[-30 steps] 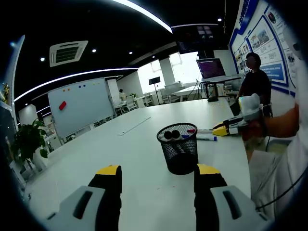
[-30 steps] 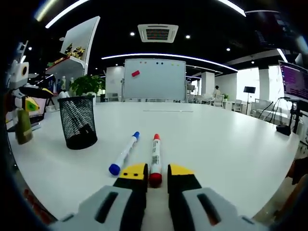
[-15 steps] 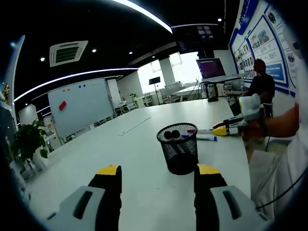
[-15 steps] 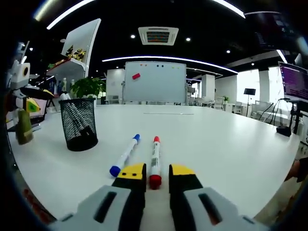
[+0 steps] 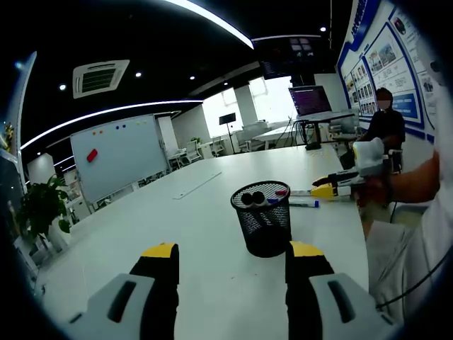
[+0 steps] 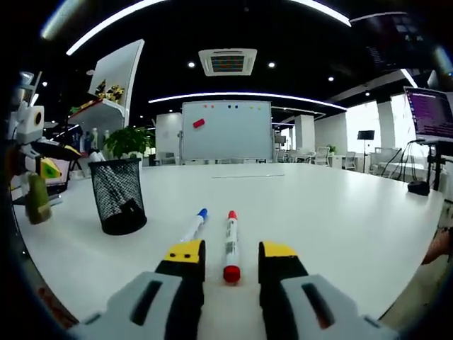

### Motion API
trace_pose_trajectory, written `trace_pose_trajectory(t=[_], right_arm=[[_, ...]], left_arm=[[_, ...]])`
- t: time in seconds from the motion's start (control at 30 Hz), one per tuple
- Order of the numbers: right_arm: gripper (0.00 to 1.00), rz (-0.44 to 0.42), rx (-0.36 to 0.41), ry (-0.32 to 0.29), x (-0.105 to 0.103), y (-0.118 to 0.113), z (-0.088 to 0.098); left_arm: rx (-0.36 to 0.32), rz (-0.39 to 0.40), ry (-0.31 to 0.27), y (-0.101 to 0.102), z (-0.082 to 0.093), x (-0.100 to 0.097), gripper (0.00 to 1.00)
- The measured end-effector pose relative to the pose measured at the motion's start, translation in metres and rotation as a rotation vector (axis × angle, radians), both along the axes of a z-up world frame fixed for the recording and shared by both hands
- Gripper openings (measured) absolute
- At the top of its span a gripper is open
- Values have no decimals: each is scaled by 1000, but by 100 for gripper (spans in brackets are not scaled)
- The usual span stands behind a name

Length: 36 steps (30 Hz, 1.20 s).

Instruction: Pick up the whiteboard markers from the pen holder and place them facing the whiteboard neatly

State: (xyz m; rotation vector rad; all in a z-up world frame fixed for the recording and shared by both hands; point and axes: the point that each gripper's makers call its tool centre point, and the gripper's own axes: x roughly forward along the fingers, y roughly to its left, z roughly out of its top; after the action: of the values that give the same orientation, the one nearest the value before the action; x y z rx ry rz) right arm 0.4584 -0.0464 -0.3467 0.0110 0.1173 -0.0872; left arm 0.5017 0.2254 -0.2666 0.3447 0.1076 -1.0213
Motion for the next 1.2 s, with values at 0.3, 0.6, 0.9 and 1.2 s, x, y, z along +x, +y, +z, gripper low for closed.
trace_pose_trajectory(t=[0.3, 0.6, 0.9, 1.2], right_arm=[[36, -5, 29, -38, -1, 0, 5], [38, 11, 43, -60, -2, 4, 8], [42, 46, 26, -77, -1, 14, 14], [42, 91, 12, -87, 0, 24, 18]], left_arm=[[0, 0, 0, -1, 0, -1, 62], [-2, -1, -1, 0, 0, -1, 62], [-3, -2, -2, -1, 1, -2, 62], [-4, -2, -2, -1, 0, -2, 62]])
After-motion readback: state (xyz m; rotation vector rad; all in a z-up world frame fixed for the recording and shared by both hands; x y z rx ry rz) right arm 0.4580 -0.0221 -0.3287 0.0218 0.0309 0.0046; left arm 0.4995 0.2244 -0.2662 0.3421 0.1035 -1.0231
